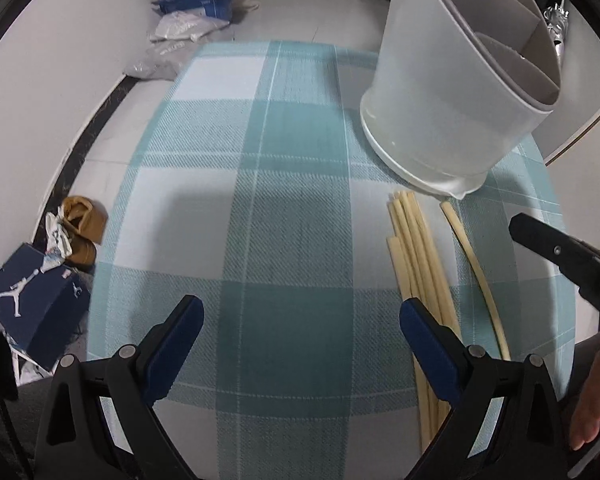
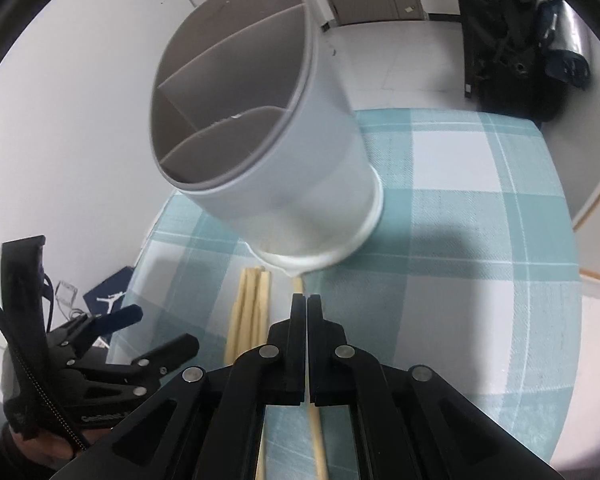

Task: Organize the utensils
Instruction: 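Lower the right tool to the wooden chopsticks and grasp one, then lift the chopstick with the right tool while the left tool grasps another chopstick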

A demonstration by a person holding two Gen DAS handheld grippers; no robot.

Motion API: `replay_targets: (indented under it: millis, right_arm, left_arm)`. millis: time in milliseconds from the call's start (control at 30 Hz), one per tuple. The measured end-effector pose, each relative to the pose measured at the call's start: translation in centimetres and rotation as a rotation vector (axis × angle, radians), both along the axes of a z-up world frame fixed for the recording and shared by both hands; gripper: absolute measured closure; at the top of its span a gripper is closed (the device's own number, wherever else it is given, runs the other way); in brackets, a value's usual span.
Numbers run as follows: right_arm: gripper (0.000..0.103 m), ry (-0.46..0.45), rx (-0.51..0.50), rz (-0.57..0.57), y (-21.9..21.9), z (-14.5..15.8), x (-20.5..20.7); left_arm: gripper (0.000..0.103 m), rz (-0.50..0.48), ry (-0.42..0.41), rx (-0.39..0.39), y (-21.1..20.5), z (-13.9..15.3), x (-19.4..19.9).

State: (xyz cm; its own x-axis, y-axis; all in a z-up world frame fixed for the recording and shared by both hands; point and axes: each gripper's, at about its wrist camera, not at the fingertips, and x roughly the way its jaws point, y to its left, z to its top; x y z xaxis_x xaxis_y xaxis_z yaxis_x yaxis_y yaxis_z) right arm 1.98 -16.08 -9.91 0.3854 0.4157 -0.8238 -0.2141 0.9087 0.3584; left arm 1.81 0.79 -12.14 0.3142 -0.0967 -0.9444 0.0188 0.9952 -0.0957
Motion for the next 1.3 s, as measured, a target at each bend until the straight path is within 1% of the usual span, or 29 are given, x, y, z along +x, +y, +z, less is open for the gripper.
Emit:
replay_targets:
  millis: [67,133,167,200,300,400,433,500,567,633,700,767,800,867,900,1000,1100,1200,1300]
  right_arm:
    - [0.100,0.001,-0.012,0.012,0.5,-0.4,0.3]
    - [0.100,-0.004,-0.057,0.042,0.4,-0.6,0.0]
    - [0.097,-0.006,-0.077,0.054,0.6,-1.2,-0.1]
    - [0.092,-0.011,-0.107,0.072,1.3,-1.4,0.0]
    - [0.082,-0.026,-0.170,0.095,2.4,-1.9,0.1]
    - [0.081,-0.034,-0.240,0.111,3.9,-2.7,0.6]
    - [0.081,-0.040,-0.260,0.113,4.2,-2.8,0.6]
    - [0.076,-0.079,-0.313,0.135,5.5,-3.1,0.7]
    - [0.075,-0.132,-0.384,0.162,6.9,-3.2,0.5]
    - [0.078,-0.151,-0.404,0.180,7.8,-3.3,0.4]
    - [0.089,-0.136,-0.377,0.187,8.0,-3.3,0.5]
    - [0.097,-0.120,-0.359,0.181,7.8,-3.3,0.7]
    - [0.097,-0.100,-0.327,0.168,7.4,-3.2,0.8]
    - [0.097,-0.065,-0.245,0.128,6.2,-2.9,1.0]
    - [0.097,-0.057,-0.204,0.111,5.3,-2.9,1.2]
    - [0.097,-0.043,-0.084,0.056,3.4,-1.8,1.1]
    - [0.097,-0.023,0.021,0.006,1.6,-1.3,1.0]
    - [0.097,0.011,0.136,-0.044,-0.7,-1.2,1.3]
    - [0.097,0.033,0.219,-0.085,-2.5,-1.2,1.3]
  left_arm:
    - [0.006,0.014,0.005,-0.024,0.3,0.2,0.1]
    - [0.006,0.024,-0.004,-0.035,0.5,0.3,0.2]
    - [0.006,0.035,-0.019,-0.043,0.8,0.7,0.1]
    - [0.006,0.041,-0.029,-0.053,1.1,0.9,0.0]
    - [0.006,0.073,-0.053,-0.068,2.1,1.3,-0.3]
    - [0.006,0.100,-0.061,-0.101,3.1,1.5,-0.6]
    - [0.006,0.104,-0.062,-0.109,2.9,1.4,-0.4]
    - [0.006,0.116,-0.063,-0.127,3.5,1.4,-0.5]
    - [0.006,0.114,-0.067,-0.120,3.4,1.2,-0.2]
    - [0.006,0.108,-0.076,-0.103,3.4,1.1,0.2]
    - [0.006,0.081,-0.103,-0.071,3.3,1.2,-0.1]
    - [0.006,0.042,-0.126,-0.032,3.0,1.3,-0.3]
    - [0.006,0.028,-0.122,-0.025,2.8,1.2,-0.3]
    - [0.006,0.023,-0.102,-0.056,2.7,1.1,-0.2]
    - [0.006,0.017,-0.094,-0.060,2.4,1.0,-0.2]
    - [0.006,-0.009,-0.091,-0.040,1.8,1.0,-0.3]
    - [0.006,-0.035,-0.070,-0.075,1.0,0.7,-0.3]
    - [0.006,-0.046,-0.048,-0.074,0.4,0.3,-0.2]
    - [0.006,-0.054,-0.037,-0.060,-0.5,0.0,0.0]
